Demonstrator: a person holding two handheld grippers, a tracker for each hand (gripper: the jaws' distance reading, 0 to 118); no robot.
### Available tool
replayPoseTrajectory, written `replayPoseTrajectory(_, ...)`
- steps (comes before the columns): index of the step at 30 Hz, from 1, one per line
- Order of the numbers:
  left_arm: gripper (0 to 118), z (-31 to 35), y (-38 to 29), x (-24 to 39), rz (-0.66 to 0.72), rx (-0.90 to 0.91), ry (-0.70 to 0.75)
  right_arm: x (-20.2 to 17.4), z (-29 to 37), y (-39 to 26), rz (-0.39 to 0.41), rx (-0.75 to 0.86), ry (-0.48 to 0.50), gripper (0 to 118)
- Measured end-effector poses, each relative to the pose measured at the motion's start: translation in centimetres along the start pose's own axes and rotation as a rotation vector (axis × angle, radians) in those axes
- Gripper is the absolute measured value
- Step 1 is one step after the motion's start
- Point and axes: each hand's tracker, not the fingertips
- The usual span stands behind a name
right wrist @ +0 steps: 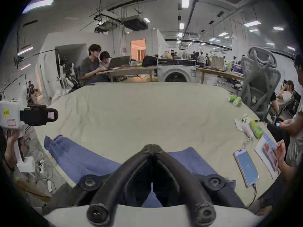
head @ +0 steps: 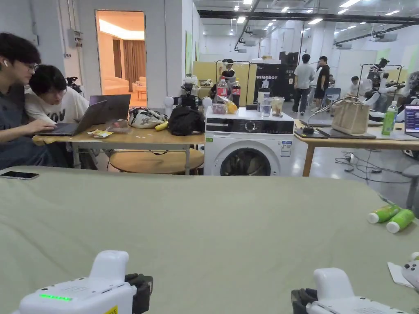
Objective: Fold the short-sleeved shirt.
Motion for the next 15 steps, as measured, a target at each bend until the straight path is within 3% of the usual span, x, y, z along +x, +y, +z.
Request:
replayPoseTrajectory(1,0,0.3,-0.4,0.1,-0.002,0.006,-0.003,-0.1,-0.1,-0.1,-0.012,-0.016,0.019,0)
replayPoseTrajectory(6,0,1.1,-1.0,-0.8,0.003,-0.007,0.011,-0.3,-0.5,-0.8,-0.041,-0.031,0.027,0)
replayPoseTrajectory(10,0,2.3,-0.8,-5.5,0.213,-0.013,-0.060,0.5,-0.1,-1.2,-0.054,-0.042,0.040,0)
replayPoseTrajectory(11,14,2.3,-0.8,-7.1,0.280,-0.041,-0.070,0.7,0.0,-1.3,-0.063,-0.042,0.043,0)
replayPoseTrajectory(12,37,2.6,-1.3,-9.1,0.351,-0.044,-0.085,1.1,0.1,-1.5,-0.076,-0.046,0.053,0)
replayPoseTrajectory(13,69,3.0,-2.1,-10.8,0.403,-0.051,-0.098,1.3,0.2,-1.8,-0.091,-0.052,0.062,0)
replayPoseTrajectory(14,85,3.4,-2.8,-12.4,0.431,-0.054,-0.104,1.5,0.2,-2.0,-0.104,-0.054,0.071,0)
replayPoseTrajectory(15,90,3.6,-3.5,-13.5,0.456,-0.052,-0.108,1.7,0.2,-2.2,-0.111,-0.058,0.079,0)
